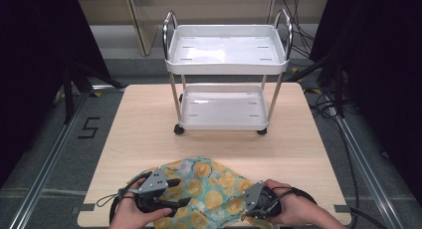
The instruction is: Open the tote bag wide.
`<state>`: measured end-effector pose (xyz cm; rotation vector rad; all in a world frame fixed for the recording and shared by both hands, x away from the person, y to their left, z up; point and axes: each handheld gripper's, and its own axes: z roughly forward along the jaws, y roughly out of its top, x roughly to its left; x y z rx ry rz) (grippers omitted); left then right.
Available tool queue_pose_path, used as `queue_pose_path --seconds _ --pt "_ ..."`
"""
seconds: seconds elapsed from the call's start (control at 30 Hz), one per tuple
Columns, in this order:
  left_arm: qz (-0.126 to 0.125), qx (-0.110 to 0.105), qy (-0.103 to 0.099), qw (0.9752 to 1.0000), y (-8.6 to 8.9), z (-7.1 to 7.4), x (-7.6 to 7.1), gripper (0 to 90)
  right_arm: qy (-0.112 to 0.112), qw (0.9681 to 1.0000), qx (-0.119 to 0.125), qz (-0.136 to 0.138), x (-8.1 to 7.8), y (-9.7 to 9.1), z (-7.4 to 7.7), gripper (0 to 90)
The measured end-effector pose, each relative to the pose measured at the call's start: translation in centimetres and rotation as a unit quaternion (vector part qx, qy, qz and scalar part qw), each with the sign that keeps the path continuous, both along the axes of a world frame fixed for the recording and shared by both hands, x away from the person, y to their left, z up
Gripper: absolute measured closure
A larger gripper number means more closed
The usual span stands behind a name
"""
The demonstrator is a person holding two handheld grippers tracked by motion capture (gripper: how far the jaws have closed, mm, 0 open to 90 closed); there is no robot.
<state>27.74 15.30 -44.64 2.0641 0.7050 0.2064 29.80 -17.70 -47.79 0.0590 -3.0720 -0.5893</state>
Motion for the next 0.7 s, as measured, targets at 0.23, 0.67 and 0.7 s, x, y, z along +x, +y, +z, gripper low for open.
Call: queue_pose_path --seconds 0.23,0.67,0.7 --pt "-0.060 0.010 0.002 0.9982 -1.3 0.6 -1.2 35.8 0.038 0.9953 0.066 -0.060 1.3 -0.5 2.4 90.0" --pt "-0.143 0.005 -0.025 0.9894 -4.5 2.4 -3.2 37.0 0.024 0.9612 0.155 -0.227 6.0 0.9 7.5 90.0" --pt "-0.146 0.013 -0.024 0.9889 -4.6 2.5 -3.3 37.0 0.015 0.9626 0.158 -0.220 6.5 1.1 7.4 90.0"
